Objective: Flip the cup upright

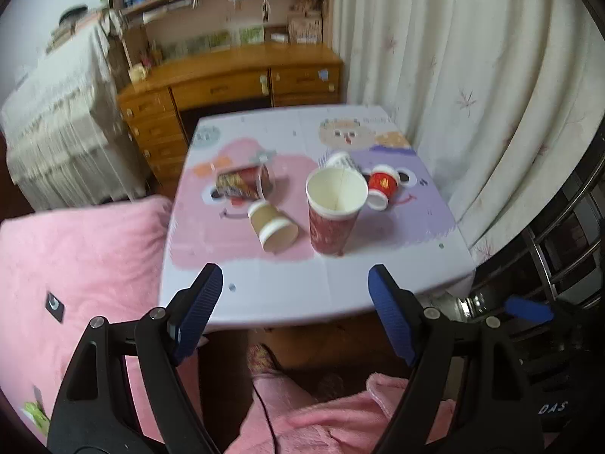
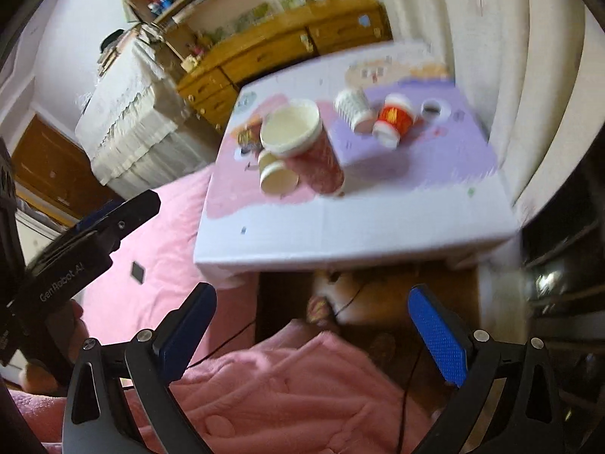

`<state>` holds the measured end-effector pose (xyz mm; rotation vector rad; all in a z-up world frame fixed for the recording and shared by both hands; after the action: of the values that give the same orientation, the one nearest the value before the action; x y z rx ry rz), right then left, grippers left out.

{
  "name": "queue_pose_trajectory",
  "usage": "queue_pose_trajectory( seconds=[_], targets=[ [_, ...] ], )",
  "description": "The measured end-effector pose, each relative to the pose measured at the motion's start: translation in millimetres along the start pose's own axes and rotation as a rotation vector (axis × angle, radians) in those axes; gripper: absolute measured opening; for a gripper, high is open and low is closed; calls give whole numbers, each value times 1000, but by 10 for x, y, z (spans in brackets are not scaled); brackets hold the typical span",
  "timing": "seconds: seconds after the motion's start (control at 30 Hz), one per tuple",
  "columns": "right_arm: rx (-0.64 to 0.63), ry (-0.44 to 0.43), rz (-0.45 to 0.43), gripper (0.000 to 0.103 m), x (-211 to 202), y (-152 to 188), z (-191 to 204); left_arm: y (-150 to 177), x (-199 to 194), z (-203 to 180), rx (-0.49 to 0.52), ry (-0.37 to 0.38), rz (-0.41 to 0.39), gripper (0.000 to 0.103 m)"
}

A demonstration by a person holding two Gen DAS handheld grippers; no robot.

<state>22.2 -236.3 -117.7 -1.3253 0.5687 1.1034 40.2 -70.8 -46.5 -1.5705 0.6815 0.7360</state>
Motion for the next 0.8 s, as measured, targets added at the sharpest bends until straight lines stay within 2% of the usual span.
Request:
queue_pose_trajectory(
  seconds=[0.13, 0.2, 0.37, 0.57, 0.7, 0.8],
  targets=[
    [-30, 80, -133, 102, -370, -95, 116, -18, -239, -49, -30, 8, -80, 77],
    [-44, 82, -198, 102, -510, -105, 182, 23, -319, -72, -32, 2, -107, 78],
    [-41, 133, -280, 102, -732, -170, 179, 84, -326, -43, -31, -39, -142, 78],
    [-46, 180, -318, 102, -803, -263, 202, 128, -172, 8, -45, -46, -111, 78],
    [-58, 183, -285, 102, -737, -292, 232, 113, -144, 41, -48, -64, -121, 79],
    [-68, 180, -274, 102, -643, -329, 232, 110, -119, 41, -41, -67, -126, 84]
  ],
)
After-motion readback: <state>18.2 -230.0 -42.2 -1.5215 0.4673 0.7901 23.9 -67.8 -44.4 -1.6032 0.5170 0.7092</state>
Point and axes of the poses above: each gripper's, at about its wrist camera, not at the fingertips, and x roughly the way its jaws point, z to its left, y to its underside, the point moved 8 cm from there along x, roughly the way its jaws point, and after that the axes turned 9 degrees about -x, right-handed, at the moved point
